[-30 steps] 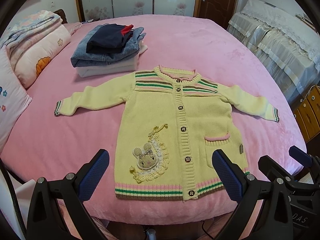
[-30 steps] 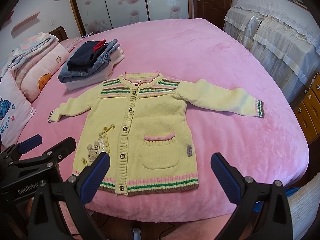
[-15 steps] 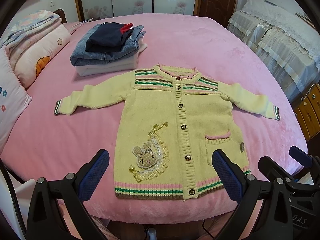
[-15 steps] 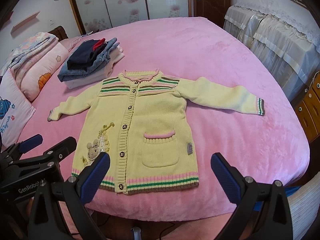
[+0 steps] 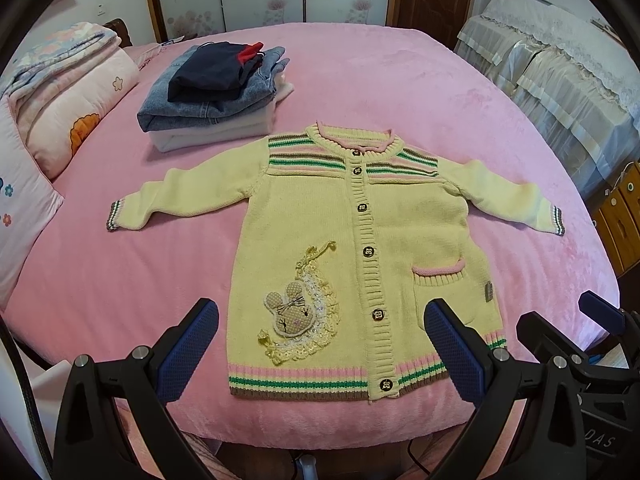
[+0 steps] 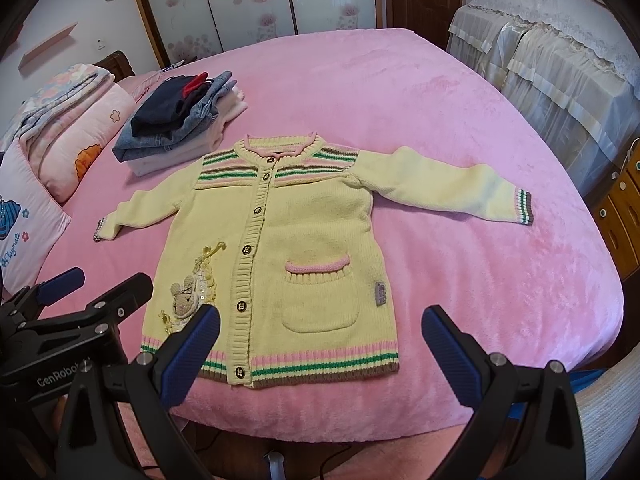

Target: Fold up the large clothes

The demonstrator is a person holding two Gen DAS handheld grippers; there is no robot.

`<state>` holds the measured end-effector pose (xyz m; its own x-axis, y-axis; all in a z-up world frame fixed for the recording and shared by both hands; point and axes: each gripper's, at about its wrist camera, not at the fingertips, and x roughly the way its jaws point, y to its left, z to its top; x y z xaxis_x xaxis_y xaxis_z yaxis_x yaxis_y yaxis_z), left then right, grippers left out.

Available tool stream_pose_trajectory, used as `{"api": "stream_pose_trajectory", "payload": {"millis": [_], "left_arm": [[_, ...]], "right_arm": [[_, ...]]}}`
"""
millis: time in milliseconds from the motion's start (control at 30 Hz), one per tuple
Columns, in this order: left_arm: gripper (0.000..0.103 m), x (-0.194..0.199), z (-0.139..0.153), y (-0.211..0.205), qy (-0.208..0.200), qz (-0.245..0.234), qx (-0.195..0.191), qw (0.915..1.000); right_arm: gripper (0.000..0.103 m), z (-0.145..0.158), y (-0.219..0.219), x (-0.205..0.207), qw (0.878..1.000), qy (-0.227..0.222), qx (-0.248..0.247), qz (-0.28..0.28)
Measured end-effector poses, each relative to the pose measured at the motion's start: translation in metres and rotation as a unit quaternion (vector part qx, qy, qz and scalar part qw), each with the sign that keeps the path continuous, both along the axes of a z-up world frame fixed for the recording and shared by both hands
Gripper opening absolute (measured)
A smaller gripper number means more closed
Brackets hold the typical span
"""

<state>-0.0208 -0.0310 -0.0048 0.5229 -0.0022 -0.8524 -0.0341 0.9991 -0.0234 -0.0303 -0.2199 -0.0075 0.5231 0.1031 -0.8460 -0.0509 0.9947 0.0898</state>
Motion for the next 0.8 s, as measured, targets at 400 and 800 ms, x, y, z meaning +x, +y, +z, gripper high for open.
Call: {"api": "stream_pose_trajectory", "payload": {"millis": [400, 800], "left_arm": [[0.102, 0.018, 0.0, -0.015, -0.011, -0.014, 0.031, 0.9994], [0.102, 0.076, 0.014, -0.042, -0.053, -0.042, 0.048, 0.9966]], "right_arm": [[0.101, -0.008, -0.008, 0.018, 1.0, 0.007, 0.008, 0.003], [0.101, 0.001, -0.041, 0.062, 0.999, -0.021, -0.003, -0.026]]}}
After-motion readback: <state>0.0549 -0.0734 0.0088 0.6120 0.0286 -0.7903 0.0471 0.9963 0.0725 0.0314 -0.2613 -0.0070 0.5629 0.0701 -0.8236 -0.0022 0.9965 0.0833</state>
